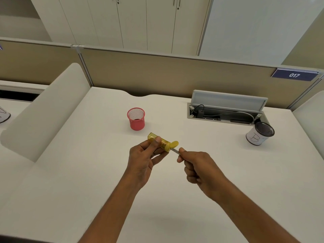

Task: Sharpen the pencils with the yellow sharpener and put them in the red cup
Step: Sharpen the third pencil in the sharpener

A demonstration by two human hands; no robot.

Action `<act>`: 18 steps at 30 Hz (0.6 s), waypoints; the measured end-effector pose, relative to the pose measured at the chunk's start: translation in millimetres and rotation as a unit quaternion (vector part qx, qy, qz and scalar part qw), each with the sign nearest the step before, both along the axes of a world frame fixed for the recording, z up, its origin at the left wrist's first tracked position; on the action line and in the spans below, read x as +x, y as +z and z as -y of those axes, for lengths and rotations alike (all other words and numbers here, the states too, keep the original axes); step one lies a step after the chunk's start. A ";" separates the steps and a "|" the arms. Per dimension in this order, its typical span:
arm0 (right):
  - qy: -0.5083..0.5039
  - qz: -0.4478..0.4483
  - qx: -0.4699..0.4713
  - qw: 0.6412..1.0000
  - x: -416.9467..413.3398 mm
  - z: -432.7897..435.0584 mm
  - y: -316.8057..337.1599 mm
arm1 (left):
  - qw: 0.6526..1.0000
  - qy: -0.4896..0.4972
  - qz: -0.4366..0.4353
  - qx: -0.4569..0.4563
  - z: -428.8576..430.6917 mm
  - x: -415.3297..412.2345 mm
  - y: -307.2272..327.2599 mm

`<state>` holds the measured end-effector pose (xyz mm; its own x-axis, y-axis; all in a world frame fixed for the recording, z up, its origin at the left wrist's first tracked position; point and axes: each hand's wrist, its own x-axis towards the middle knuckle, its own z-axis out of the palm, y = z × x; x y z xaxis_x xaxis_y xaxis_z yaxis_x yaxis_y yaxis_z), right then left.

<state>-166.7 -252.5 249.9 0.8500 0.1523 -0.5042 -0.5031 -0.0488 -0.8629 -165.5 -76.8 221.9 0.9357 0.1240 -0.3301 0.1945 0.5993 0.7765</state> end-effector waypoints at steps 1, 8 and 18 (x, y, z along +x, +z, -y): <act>0.017 0.094 -0.069 0.993 -1.7 -0.7 -5.7 | 1.000 0.003 -0.001 -0.003 0.5 0.1 0.7; 0.106 0.630 -0.505 0.580 6.4 20.8 -37.6 | 0.999 0.007 -0.014 -0.035 1.8 0.7 3.5; -0.068 0.148 -0.092 0.982 -10.6 -6.4 -21.9 | 1.000 -0.015 -0.018 -0.005 4.4 1.6 -7.2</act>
<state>-177.3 -246.0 228.0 0.9697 -0.0442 -0.2401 -0.2441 -0.1671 -0.9552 -163.9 -81.2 214.7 0.9264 0.0920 -0.3651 0.2407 0.6010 0.7621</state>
